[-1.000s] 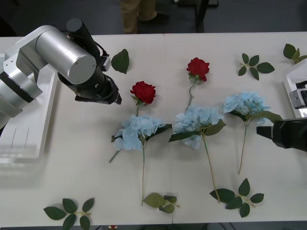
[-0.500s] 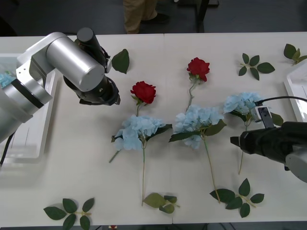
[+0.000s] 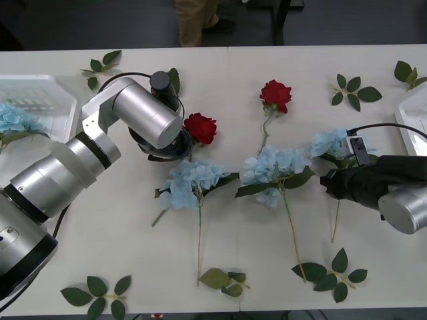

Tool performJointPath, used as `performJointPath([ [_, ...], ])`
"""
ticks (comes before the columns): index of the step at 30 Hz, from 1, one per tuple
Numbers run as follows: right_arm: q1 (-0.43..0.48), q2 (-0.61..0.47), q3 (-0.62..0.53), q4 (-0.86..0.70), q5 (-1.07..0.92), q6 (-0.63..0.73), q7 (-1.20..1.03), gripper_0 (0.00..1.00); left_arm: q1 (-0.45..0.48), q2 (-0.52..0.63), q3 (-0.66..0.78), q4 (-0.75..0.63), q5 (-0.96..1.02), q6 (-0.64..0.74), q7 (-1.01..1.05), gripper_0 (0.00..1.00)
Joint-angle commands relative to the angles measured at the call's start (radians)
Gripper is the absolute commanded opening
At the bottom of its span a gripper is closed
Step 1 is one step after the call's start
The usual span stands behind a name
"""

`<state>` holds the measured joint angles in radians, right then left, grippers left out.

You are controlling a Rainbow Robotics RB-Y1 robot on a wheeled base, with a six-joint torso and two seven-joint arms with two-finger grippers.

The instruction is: Place the red flowers into the right box and the blue flowers into the left box. If a person shows an open palm, hand one flower to the person first, then continue sorting.

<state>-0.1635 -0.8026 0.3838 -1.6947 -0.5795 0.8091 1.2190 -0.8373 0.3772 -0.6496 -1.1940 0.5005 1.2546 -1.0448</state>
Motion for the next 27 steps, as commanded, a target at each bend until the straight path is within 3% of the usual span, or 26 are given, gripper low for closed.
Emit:
performJointPath([
  [1, -0.044, 0.022, 0.036, 0.024, 0.01, -0.037, 0.01, 0.19, 0.006, -0.018, -0.104, -0.004, -0.025, -0.07, 0.057, 1.0],
  [2, -0.044, 0.022, 0.036, 0.024, 0.009, -0.037, 0.01, 0.06, 0.007, -0.017, -0.12, -0.004, -0.03, -0.084, 0.075, 1.0],
  [3, -0.045, 0.022, 0.036, 0.024, 0.007, -0.037, 0.01, 0.0, 0.007, -0.018, -0.139, -0.004, -0.034, -0.095, 0.092, 1.0],
  [12, -0.06, 0.006, 0.015, -0.007, -0.056, -0.027, 0.016, 0.0, 0.007, -0.017, -0.202, -0.004, -0.037, -0.11, 0.12, 1.0],
  [18, -0.06, -0.033, -0.129, -0.158, -0.165, 0.177, 0.033, 0.0, 0.009, -0.017, -0.206, -0.003, -0.042, -0.11, 0.121, 1.0],
  [19, -0.06, -0.04, -0.163, -0.189, -0.184, 0.223, 0.033, 0.0, 0.009, -0.017, -0.206, -0.003, -0.042, -0.109, 0.12, 0.92],
  [23, -0.065, -0.043, -0.339, -0.31, -0.318, 0.41, 0.042, 0.0, 0.01, -0.007, -0.223, -0.001, -0.043, -0.107, 0.117, 0.38],
  [25, -0.074, -0.038, -0.391, -0.341, -0.373, 0.449, 0.048, 0.0, 0.01, -0.003, -0.237, -0.001, -0.042, -0.107, 0.12, 0.16],
  [27, -0.086, -0.017, -0.439, -0.362, -0.442, 0.464, 0.054, 0.0, 0.012, 0.005, -0.246, -0.001, -0.031, -0.109, 0.121, 0.03],
])
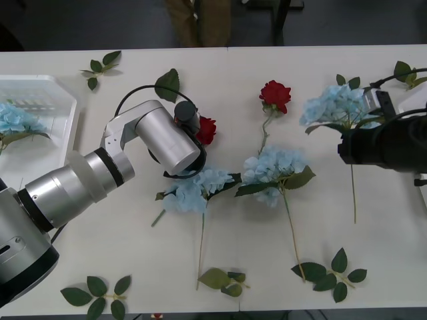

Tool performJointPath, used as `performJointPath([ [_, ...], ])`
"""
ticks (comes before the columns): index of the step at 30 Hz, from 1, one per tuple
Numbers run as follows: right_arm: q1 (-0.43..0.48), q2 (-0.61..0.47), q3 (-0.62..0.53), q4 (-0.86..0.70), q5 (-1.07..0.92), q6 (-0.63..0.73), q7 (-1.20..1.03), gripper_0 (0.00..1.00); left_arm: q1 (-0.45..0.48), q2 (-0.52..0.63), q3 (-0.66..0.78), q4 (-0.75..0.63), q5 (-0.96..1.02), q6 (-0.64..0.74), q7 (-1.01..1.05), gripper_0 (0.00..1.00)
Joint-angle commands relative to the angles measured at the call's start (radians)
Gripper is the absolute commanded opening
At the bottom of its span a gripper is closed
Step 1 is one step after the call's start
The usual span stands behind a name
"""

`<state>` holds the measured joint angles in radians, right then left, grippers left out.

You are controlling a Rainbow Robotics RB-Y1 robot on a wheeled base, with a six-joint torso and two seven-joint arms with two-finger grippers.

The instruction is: Place the red flowers into the right box and the blue flowers into the left box. If a person shows an open palm, hand one flower to the person first, then continue sorting.

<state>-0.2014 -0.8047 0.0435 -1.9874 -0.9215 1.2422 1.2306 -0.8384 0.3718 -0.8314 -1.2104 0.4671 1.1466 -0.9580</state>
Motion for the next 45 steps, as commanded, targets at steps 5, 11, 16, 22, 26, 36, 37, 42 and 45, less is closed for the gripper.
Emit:
performJointPath([
  [5, -0.089, 0.073, -0.186, -0.068, -0.25, -0.003, 0.122, 0.0, 0.018, 0.022, -0.068, 0.014, 0.025, -0.002, 0.028, 0.0],
  [11, -0.115, 0.162, -0.225, 0.061, -0.54, -0.066, 0.359, 0.0, 0.019, 0.024, -0.068, 0.015, 0.027, -0.002, 0.024, 0.0],
  [16, -0.199, 0.208, -0.194, 0.16, -0.755, -0.072, 0.595, 0.0, 0.019, 0.026, -0.066, 0.015, 0.016, -0.001, 0.024, 0.0],
  [22, -0.267, 0.265, -0.183, 0.167, -0.731, -0.04, 0.733, 0.0, -0.028, 0.11, -0.052, 0.0, 0.039, 0.056, -0.111, 0.0],
  [26, -0.276, 0.295, -0.179, 0.17, -0.686, -0.03, 0.877, 0.0, -0.087, 0.248, 0.012, -0.003, 0.232, 0.073, -0.36, 0.0],
  [36, -0.323, 0.317, -0.086, 0.231, -0.724, -0.021, 1.067, 0.0, -0.09, 0.3, 0.374, -0.232, 0.492, 0.179, -0.702, 0.0],
  [37, -0.328, 0.305, -0.071, 0.231, -0.732, -0.035, 1.067, 0.0, -0.088, 0.296, 0.391, -0.247, 0.504, 0.168, -0.708, 0.0],
  [42, -0.349, 0.22, 0.055, 0.231, -0.818, -0.167, 1.08, 0.0, -0.084, 0.245, 0.512, -0.324, 0.619, 0.018, -0.786, 0.0],
  [45, -0.362, 0.21, 0.087, 0.231, -0.835, -0.201, 1.099, 0.0, -0.044, 0.196, 0.606, -0.327, 0.785, -0.09, -0.858, 0.0],
])
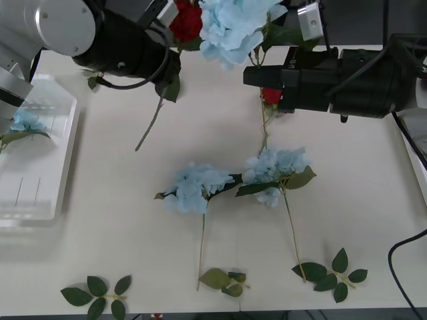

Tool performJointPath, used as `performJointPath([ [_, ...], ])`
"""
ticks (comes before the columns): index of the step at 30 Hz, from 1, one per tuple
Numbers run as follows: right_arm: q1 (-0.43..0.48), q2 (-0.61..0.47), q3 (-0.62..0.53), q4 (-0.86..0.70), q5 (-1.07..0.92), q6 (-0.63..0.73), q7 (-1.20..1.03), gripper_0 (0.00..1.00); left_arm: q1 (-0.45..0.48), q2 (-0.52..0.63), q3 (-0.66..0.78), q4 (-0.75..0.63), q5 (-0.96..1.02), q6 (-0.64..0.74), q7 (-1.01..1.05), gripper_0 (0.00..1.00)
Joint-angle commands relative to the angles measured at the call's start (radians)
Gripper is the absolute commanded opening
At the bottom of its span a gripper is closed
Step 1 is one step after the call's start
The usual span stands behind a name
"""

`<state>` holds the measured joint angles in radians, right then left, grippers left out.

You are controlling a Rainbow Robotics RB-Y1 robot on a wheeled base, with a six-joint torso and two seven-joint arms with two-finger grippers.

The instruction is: Place the red flowers into the right box and the blue flowers into the left box. If a person shows an open palm, hand one flower to the person first, then continue sorting.

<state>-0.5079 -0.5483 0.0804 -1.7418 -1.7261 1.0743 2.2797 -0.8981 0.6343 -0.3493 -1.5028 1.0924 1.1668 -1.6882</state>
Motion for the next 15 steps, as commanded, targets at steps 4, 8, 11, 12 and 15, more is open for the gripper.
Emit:
performJointPath([
  [4, -0.061, -0.048, 0.05, -0.015, -0.023, -0.037, 0.064, 0.0, 0.085, -0.097, 0.196, -0.039, 0.396, -0.225, -0.291, 0.0],
  [8, -0.061, -0.048, 0.05, -0.007, -0.023, -0.042, 0.067, 0.0, 0.11, -0.097, 0.214, -0.039, 0.57, -0.257, -0.424, 0.0],
  [11, -0.055, -0.065, 0.047, 0.016, -0.035, -0.04, 0.067, 0.0, 0.116, -0.097, 0.225, -0.039, 0.687, -0.26, -0.525, 0.0],
  [12, -0.047, -0.076, 0.047, 0.024, -0.043, -0.04, 0.064, 0.0, 0.116, -0.099, 0.223, -0.039, 0.713, -0.259, -0.556, 0.0],
  [15, -0.006, -0.119, 0.03, 0.05, -0.062, -0.047, 0.057, 0.0, 0.122, -0.11, 0.217, -0.039, 0.764, -0.26, -0.648, 0.0],
])
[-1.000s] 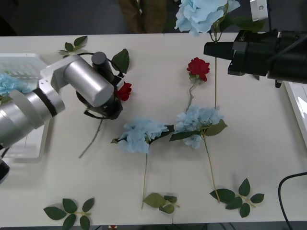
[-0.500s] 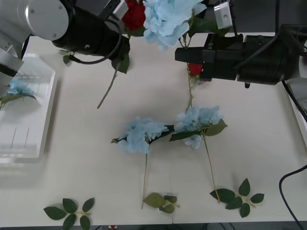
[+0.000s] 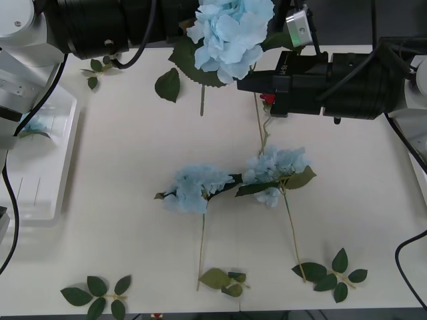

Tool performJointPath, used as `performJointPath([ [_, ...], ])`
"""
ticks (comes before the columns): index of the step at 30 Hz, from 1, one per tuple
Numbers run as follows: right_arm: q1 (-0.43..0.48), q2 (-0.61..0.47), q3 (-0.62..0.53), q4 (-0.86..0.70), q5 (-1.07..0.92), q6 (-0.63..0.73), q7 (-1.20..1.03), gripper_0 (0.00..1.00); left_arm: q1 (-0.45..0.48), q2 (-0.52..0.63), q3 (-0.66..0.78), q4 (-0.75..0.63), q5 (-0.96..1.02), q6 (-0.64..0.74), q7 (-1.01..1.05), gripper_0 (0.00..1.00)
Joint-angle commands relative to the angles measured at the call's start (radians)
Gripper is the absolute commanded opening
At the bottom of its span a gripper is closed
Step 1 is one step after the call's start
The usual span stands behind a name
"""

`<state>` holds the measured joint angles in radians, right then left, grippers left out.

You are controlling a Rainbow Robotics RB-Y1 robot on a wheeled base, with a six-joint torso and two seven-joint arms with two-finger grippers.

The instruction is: Place the red flowers into the right box and the blue flowers into the left box. If a person shows an open palm, hand one flower to the person first, then continue sorting.

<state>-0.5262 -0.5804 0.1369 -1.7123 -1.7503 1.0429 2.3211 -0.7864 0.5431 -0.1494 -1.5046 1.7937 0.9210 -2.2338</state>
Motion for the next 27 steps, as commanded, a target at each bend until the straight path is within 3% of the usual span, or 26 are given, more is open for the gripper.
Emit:
performJointPath([
  [1, 0.035, -0.111, -0.04, 0.034, -0.038, -0.017, 0.015, 0.0, 0.012, -0.023, 0.002, -0.037, 0.075, -0.014, -0.136, 0.0],
  [7, 0.15, -0.28, -0.059, 0.137, -0.009, -0.018, 0.014, 0.0, 0.03, -0.058, -0.113, -0.039, 0.096, -0.146, -0.242, 0.0],
  [12, 0.244, -0.409, -0.059, 0.177, 0.158, -0.017, 0.011, 0.0, 0.039, -0.063, -0.214, -0.039, 0.11, -0.297, -0.313, 0.0],
  [15, 0.261, -0.411, -0.059, 0.2, 0.262, 0.012, 0.006, 0.0, 0.039, -0.063, -0.216, -0.037, 0.098, -0.298, -0.316, 0.0],
  [20, 0.259, -0.325, -0.03, 0.273, 0.403, 0.048, 0.009, 0.0, 0.049, -0.063, -0.217, -0.039, 0.087, -0.298, -0.323, 0.0],
  [27, 0.219, -0.196, 0.105, 0.401, 0.479, -0.103, 0.006, 0.0, 0.052, -0.063, -0.217, -0.037, 0.087, -0.294, -0.33, 0.0],
])
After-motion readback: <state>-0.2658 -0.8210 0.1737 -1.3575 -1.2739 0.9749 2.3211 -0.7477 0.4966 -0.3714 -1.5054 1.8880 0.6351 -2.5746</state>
